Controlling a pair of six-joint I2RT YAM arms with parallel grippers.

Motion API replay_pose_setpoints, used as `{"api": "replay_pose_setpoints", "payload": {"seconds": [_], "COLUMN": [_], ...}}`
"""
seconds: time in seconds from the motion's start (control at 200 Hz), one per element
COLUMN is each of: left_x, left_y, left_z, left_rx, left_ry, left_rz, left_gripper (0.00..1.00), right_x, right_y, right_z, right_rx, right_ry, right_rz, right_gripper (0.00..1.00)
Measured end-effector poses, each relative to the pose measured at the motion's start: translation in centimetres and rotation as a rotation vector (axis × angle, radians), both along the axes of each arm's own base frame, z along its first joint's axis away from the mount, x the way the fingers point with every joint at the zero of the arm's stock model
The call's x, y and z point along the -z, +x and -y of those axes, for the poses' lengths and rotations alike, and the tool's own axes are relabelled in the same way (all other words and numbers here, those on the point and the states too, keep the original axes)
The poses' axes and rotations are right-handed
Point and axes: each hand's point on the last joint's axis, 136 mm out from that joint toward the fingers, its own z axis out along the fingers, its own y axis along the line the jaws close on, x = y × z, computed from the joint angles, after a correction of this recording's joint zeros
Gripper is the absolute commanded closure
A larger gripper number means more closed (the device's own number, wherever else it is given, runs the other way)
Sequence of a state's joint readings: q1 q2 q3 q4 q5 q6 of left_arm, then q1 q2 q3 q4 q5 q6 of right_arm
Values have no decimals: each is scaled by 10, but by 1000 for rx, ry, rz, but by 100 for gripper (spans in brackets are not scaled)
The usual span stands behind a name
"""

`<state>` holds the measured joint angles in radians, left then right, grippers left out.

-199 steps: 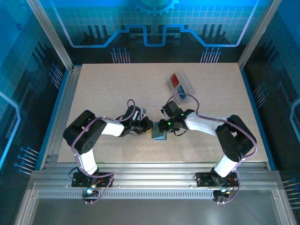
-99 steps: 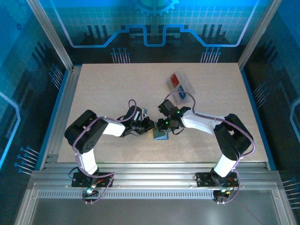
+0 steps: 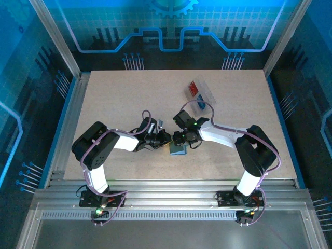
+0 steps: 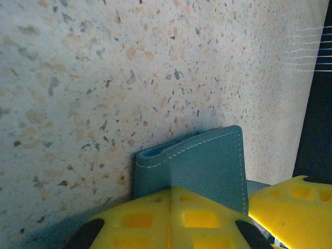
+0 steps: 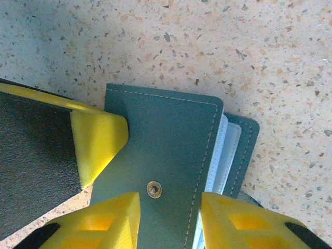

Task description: Put the credit cards into the card holder

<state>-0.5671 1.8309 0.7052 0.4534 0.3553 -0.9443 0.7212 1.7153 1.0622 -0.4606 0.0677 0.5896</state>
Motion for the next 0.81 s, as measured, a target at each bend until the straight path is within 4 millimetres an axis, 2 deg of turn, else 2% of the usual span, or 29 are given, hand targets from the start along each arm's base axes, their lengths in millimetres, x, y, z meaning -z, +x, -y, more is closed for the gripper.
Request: {"api": "replay_pose_setpoints", "payload": {"seconds": [0.255, 0.805], "left_x": [0, 1], "left_y": [0, 0], "left_z": [0, 0], "left_rx": [0, 0], "left_ry": [-1, -7], "left_rz": [2, 10], "left_gripper": [92, 92], "right_x": [0, 13], "right_y": [0, 0], "right_z": [-1, 3], "right_rx": [3, 81], "right_ry": [8, 162], "right_rz": [-6, -101], "right_gripper": [69, 74]}}
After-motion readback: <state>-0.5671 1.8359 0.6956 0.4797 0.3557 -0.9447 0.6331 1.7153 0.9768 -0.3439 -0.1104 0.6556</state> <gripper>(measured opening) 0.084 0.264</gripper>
